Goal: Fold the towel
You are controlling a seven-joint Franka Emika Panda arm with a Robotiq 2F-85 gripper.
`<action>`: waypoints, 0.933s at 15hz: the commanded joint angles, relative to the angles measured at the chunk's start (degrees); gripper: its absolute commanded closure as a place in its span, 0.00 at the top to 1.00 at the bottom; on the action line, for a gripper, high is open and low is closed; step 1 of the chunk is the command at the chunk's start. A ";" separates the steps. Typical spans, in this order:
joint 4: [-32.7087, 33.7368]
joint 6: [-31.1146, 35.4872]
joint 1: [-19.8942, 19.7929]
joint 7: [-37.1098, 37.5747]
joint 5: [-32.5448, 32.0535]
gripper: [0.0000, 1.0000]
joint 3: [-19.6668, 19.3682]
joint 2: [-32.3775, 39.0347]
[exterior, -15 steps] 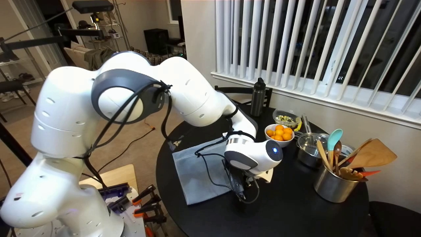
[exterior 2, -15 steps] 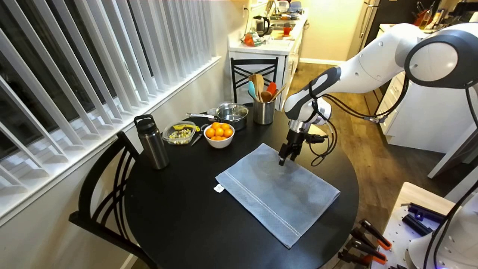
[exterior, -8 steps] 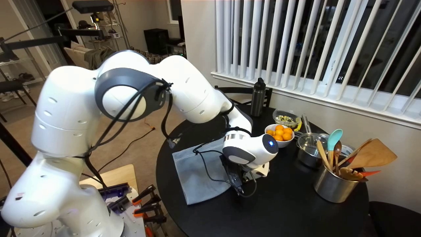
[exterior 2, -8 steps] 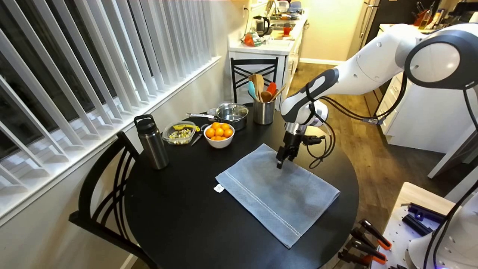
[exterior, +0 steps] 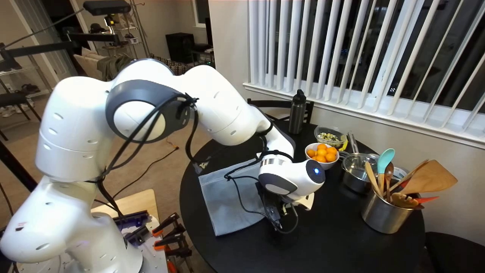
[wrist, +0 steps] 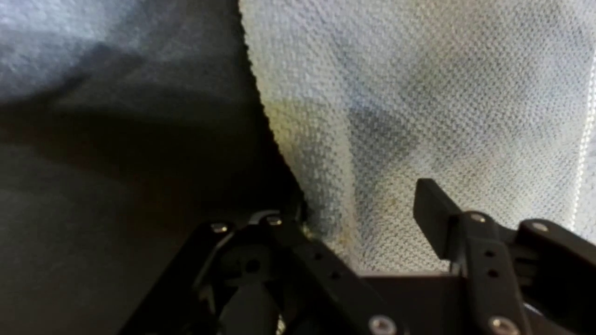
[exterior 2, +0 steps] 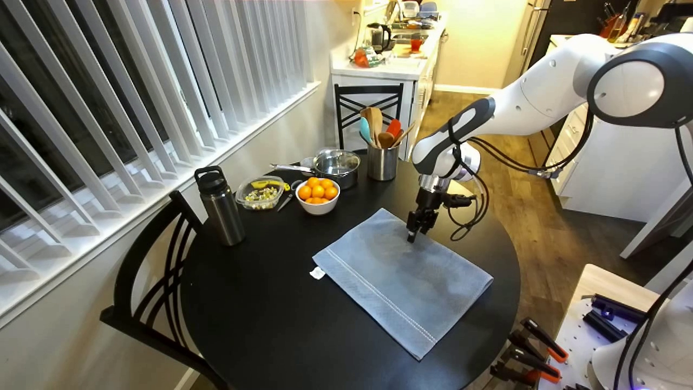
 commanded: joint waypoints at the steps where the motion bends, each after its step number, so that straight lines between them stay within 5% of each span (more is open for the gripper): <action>1: -2.62 1.43 -1.83 1.55 -0.12 0.35 -0.02 -1.95; 6: -2.71 1.11 -3.06 1.38 -0.14 0.03 -0.13 -1.85; 14: -4.38 0.78 -2.45 2.81 -1.80 0.02 -1.04 -5.07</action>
